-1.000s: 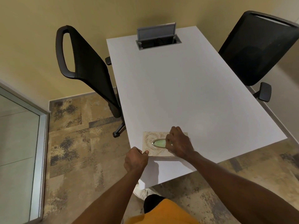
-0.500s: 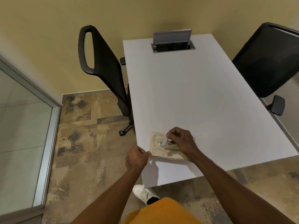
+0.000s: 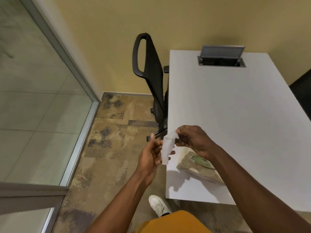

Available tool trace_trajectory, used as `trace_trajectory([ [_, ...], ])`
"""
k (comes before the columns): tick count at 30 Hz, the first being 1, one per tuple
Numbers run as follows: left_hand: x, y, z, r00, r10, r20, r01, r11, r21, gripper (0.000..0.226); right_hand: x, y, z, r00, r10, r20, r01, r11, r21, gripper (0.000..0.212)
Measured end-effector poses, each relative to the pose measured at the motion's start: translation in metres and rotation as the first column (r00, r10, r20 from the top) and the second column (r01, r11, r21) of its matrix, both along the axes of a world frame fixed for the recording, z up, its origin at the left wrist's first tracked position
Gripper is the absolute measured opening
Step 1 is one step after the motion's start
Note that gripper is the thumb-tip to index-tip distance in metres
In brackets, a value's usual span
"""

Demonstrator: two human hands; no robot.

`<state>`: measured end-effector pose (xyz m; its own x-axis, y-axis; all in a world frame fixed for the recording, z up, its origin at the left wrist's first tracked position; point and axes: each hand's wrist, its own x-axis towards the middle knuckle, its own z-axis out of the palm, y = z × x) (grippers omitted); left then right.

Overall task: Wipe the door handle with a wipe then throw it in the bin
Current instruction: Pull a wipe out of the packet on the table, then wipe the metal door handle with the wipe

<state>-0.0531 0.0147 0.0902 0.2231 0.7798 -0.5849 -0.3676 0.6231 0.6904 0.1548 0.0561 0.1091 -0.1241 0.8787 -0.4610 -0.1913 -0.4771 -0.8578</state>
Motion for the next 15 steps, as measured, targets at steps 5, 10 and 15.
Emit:
trace_trajectory([
  [5,-0.038,-0.021,0.002,0.948,0.058,-0.314,-0.02,0.992,0.124,0.011,-0.043,0.01,0.0,0.992,0.097,0.084,-0.087,0.99,-0.11,0.016],
  [10,-0.069,-0.046,0.004,0.837,0.233,-0.495,-0.208,0.972,0.106,0.015,-0.09,0.011,-0.007,0.974,0.21,0.09,-0.189,0.962,-0.197,0.014],
  [15,-0.091,-0.067,0.008,0.683,0.392,-0.616,-0.406,0.905,0.125,0.005,-0.133,0.001,-0.018,0.954,0.286,0.084,-0.269,0.947,-0.176,0.043],
])
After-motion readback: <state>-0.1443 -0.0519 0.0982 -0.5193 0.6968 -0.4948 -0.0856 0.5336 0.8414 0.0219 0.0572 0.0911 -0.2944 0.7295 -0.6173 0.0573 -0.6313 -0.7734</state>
